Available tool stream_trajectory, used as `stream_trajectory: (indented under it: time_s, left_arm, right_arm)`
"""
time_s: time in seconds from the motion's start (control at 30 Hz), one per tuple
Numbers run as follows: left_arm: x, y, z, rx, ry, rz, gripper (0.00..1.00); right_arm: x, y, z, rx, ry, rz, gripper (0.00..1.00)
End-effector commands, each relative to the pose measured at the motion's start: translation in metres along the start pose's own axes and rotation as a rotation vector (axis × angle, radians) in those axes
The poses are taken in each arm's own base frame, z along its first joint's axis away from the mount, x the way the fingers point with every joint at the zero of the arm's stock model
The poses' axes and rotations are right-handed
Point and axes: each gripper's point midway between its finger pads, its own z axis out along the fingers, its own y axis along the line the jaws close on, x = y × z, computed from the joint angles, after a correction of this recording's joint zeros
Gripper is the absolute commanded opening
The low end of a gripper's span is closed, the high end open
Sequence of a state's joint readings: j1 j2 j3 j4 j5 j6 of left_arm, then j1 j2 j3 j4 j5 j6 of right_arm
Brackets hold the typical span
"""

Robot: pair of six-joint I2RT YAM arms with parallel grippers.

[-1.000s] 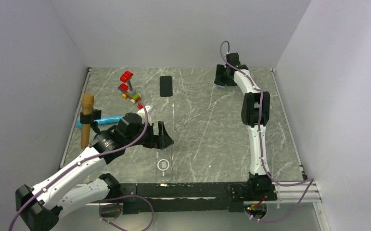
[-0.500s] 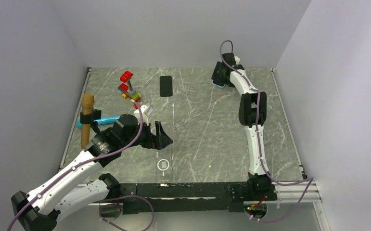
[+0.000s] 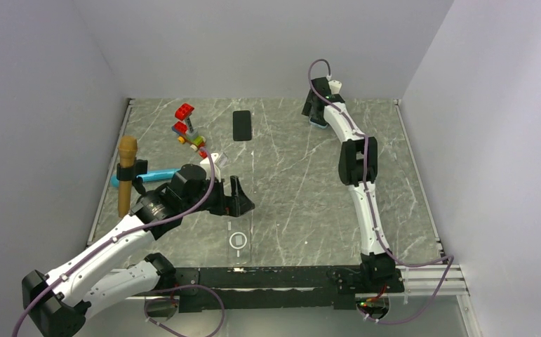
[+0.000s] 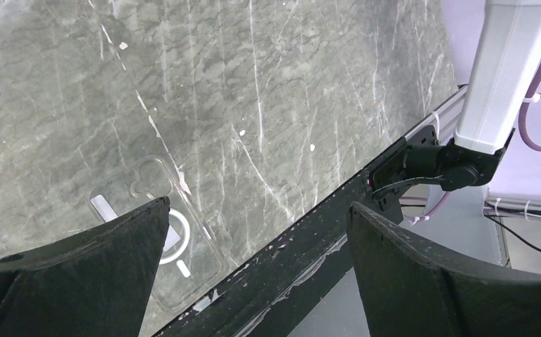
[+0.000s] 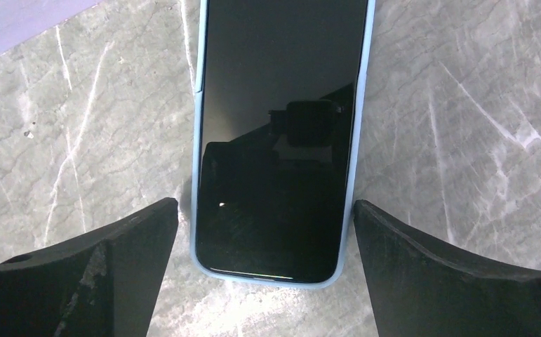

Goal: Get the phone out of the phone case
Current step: Move the phone to the center of the board.

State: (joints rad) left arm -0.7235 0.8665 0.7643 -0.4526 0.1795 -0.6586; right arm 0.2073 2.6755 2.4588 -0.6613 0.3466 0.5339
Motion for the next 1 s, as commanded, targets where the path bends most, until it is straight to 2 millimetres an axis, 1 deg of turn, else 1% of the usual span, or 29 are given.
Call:
stream_trajectory:
  time_s: [0.0,0.03,0.07,0.1,0.17,0.23,0.33,0.4,0.43,0.53,0.57,0.63,0.7,0.73,0.77,0.87,0.9,0.97]
  left_arm:
    - [-0.008,-0.011,0.002,0.049,-0.029,0.000,0.99]
    - [-0.008,-0.011,0.003,0.052,-0.027,-0.002,0.99]
    - [-0.008,-0.012,0.004,0.055,-0.026,-0.002,0.99]
    - [-0.007,-0.012,0.005,0.058,-0.022,-0.004,0.99]
    - [-0.007,-0.014,0.006,0.067,-0.018,-0.006,1.00]
    - [-0.007,-0.015,0.006,0.070,-0.017,-0.007,0.99]
    - [-0.008,-0.015,0.004,0.070,-0.025,-0.006,0.99]
    - [-0.008,-0.014,0.002,0.066,-0.028,-0.007,0.99]
    - [-0.007,-0.013,0.001,0.064,-0.031,-0.006,0.99]
    - [-0.006,-0.011,-0.002,0.059,-0.040,-0.006,0.99]
    - [-0.005,-0.010,-0.003,0.056,-0.041,-0.006,0.99]
    - [-0.004,-0.008,-0.002,0.058,-0.044,-0.007,0.99]
    - [-0.002,-0.009,0.000,0.069,-0.041,-0.008,0.99]
    - [-0.003,-0.010,0.001,0.074,-0.042,-0.007,0.99]
    - [-0.003,-0.011,0.002,0.078,-0.035,-0.008,0.99]
    - [-0.004,-0.014,0.002,0.087,-0.030,-0.008,0.99]
    - [-0.005,-0.015,0.002,0.085,-0.033,-0.008,0.99]
    - [-0.007,-0.015,-0.001,0.081,-0.044,-0.005,1.00]
  right_arm:
    - [0.048,-0.031,0.010,0.138,0.147,-0.088,0.95]
    - [0.054,-0.033,0.010,0.146,0.165,-0.098,0.92]
    - [0.060,-0.035,0.010,0.148,0.185,-0.103,0.87]
    - [0.066,-0.037,0.010,0.149,0.205,-0.110,0.80]
    - [0.075,-0.038,0.008,0.143,0.240,-0.114,0.76]
    - [0.080,-0.038,0.003,0.130,0.264,-0.118,0.73]
    - [0.080,-0.039,-0.014,0.107,0.290,-0.129,0.70]
    - [0.084,-0.044,-0.030,0.094,0.312,-0.142,0.69]
    - [0.088,-0.048,-0.040,0.089,0.330,-0.151,0.68]
    - [0.107,-0.062,-0.072,0.069,0.369,-0.181,0.70]
    - [0.105,-0.059,-0.087,0.018,0.354,-0.175,0.71]
    - [0.117,-0.065,-0.105,-0.034,0.360,-0.175,0.74]
    - [0.128,-0.069,-0.115,-0.071,0.368,-0.179,0.85]
    - [0.128,-0.071,-0.117,-0.077,0.361,-0.178,0.93]
    - [0.128,-0.072,-0.116,-0.078,0.354,-0.178,0.98]
    - [0.122,-0.075,-0.106,-0.040,0.349,-0.162,1.00]
    - [0.116,-0.073,-0.101,-0.029,0.344,-0.150,1.00]
    - [0.116,-0.073,-0.090,0.004,0.359,-0.143,1.00]
